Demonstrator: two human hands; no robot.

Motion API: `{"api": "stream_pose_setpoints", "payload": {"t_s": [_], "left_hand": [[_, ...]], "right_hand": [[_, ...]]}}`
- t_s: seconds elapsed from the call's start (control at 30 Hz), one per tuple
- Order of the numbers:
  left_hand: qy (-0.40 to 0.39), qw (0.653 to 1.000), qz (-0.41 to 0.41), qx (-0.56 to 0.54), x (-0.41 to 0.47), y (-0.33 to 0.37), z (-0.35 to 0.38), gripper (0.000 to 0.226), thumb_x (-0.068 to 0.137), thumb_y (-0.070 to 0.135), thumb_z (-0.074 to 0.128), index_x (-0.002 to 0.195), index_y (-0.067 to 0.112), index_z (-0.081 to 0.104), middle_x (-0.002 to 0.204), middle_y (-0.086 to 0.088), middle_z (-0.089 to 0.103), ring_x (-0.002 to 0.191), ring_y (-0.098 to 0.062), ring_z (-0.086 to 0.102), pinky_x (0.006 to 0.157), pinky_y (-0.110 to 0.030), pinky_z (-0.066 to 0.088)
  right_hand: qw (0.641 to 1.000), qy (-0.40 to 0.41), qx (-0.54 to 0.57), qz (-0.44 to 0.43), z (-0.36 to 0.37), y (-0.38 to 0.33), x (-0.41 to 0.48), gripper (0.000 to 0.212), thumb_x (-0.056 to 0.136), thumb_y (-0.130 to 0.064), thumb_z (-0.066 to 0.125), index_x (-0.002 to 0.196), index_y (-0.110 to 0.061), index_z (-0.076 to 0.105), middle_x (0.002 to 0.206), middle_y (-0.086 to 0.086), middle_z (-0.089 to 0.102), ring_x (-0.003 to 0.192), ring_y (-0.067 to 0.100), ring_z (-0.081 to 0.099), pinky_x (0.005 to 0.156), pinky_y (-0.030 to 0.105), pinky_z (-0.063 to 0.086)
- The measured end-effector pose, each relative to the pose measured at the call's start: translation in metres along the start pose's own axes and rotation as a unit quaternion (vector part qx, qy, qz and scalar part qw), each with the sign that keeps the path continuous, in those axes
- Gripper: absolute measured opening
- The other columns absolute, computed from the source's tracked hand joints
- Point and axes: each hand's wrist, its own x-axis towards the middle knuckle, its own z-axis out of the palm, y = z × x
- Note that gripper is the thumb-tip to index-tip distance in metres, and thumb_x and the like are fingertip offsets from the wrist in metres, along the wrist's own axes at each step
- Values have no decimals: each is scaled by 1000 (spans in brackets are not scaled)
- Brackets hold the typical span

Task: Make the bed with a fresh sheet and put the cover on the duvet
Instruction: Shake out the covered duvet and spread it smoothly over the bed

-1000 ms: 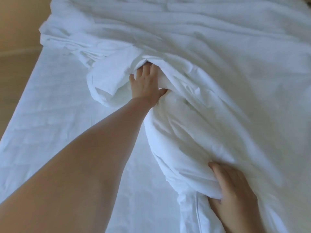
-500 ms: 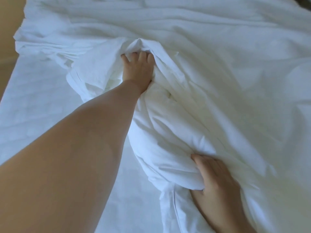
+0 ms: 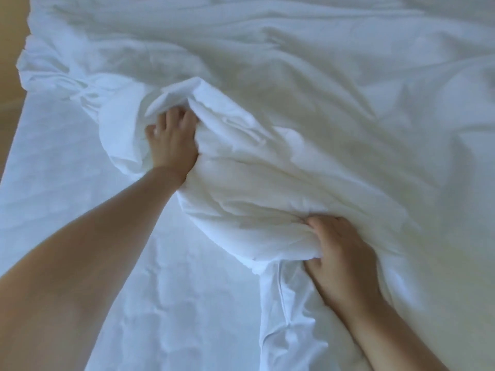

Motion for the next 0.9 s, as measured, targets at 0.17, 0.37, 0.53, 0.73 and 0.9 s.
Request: {"api": "stream_pose_setpoints", "payload": {"t_s": [0.17,0.37,0.53,0.73,0.9], "left_hand": [[-50,987,-88,-125,-140,-26,-53,49,72,-8,60,119,2,56,114,-25,52,104,-45,49,78,-52,44],[-90,958,-186,-201,-265,-20,-154,34,52,-23,50,74,3,52,65,-11,53,58,-36,51,50,-30,32],[-15,954,-163,-253,-302,-20,-207,31,46,-1,38,69,20,42,60,16,33,52,-13,35,45,-16,23],[-30,905,-323,-274,-308,-58,-152,33,72,-4,57,103,6,60,98,-7,52,92,-31,54,67,-29,33],[29,735,-560,-381,-309,-79,-102,47,77,-5,50,121,10,47,106,-2,44,94,-22,51,71,-26,38]], "right_hand": [[999,-13,37,35,-29,-15,-5,38,48,2,66,85,-2,69,80,14,67,74,33,67,64,36,54],[980,-184,4,-71,-60,-91,-30,47,29,1,72,74,-9,67,71,7,63,67,30,64,57,31,53],[925,-319,206,30,-72,-170,-91,37,60,-13,51,92,-20,68,89,-7,66,87,15,59,73,23,42],[880,-429,178,103,-44,-225,-135,48,77,-37,57,122,-26,45,116,-11,44,112,9,43,93,24,37],[728,-366,435,383,3,-245,-101,18,87,-28,58,92,-12,62,83,-9,59,78,-1,55,68,10,39]]}}
